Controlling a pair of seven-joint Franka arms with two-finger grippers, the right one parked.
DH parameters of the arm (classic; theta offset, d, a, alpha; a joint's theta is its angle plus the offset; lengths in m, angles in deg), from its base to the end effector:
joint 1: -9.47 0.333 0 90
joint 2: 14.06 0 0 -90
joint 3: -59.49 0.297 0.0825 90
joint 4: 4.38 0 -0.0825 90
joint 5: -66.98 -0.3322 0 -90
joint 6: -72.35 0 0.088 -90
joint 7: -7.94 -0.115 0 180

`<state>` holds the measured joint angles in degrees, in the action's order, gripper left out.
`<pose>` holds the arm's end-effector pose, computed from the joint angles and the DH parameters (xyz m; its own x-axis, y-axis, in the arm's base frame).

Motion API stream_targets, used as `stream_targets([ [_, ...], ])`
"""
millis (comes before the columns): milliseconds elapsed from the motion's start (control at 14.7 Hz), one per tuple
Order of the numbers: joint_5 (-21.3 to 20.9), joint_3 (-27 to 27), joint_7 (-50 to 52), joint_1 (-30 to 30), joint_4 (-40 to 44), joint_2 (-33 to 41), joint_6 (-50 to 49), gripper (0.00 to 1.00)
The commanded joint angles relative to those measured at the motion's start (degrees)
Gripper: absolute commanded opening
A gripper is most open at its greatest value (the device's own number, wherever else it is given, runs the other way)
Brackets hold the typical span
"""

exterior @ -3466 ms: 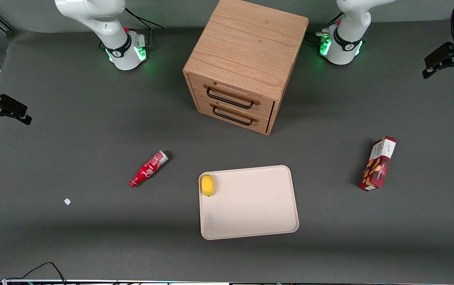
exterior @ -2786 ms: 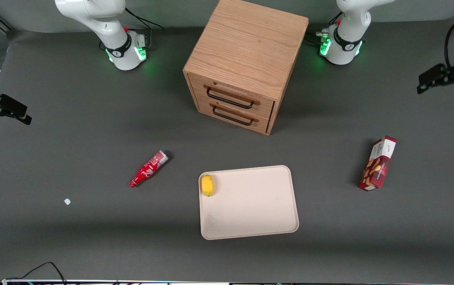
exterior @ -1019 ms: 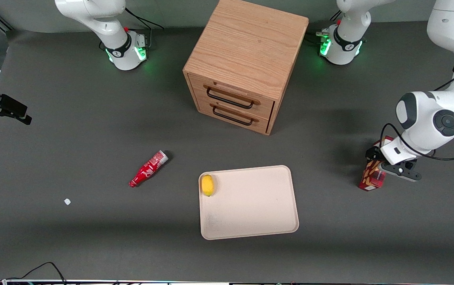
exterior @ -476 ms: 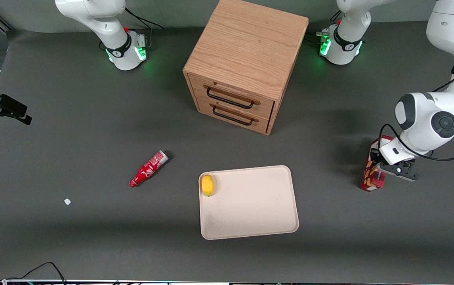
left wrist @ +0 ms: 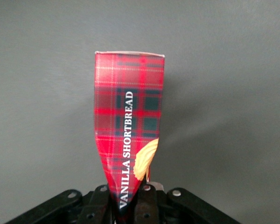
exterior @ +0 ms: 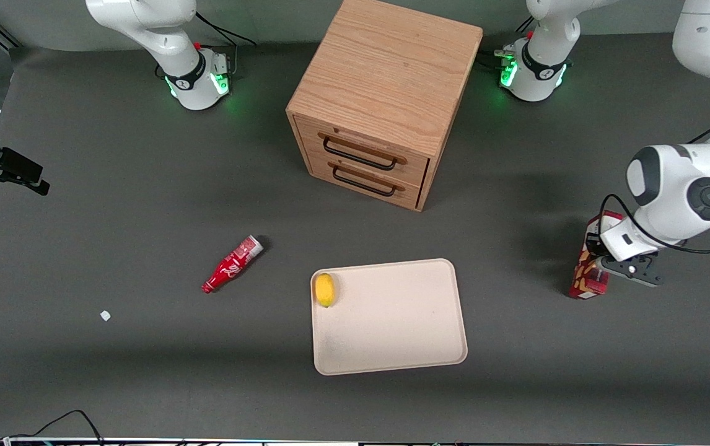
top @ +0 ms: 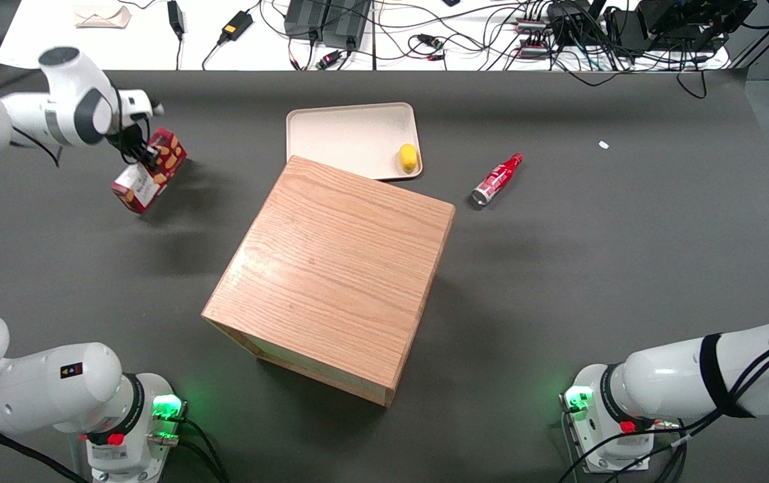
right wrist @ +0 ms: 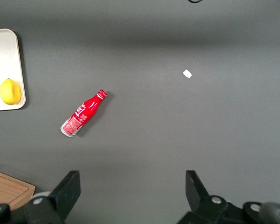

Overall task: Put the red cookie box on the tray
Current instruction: 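Lift the cookie box upright with the left gripper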

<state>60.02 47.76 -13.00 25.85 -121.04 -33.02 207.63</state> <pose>0.5512 0.0506 0.2954 0.9360 -0.3519 -0.0046 -0.3520 -0.9358 -0.0192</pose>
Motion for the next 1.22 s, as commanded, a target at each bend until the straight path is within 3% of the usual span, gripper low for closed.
stream_targets([
  [0,0.4,-1.5,2.6,-0.6,5.6,5.0,-10.2,0.0],
  [272,1.5,-5.2,10.5,-2.2,20.0,5.6,-27.2,0.0],
  [544,6.1,-6.1,20.6,-6.8,35.3,1.0,-38.9,0.0],
  [951,5.6,-11.3,45.5,-15.6,47.3,-10.8,-37.6,0.0],
  [1155,0.6,-11.4,51.6,-19.7,48.0,-16.2,-30.9,0.0],
])
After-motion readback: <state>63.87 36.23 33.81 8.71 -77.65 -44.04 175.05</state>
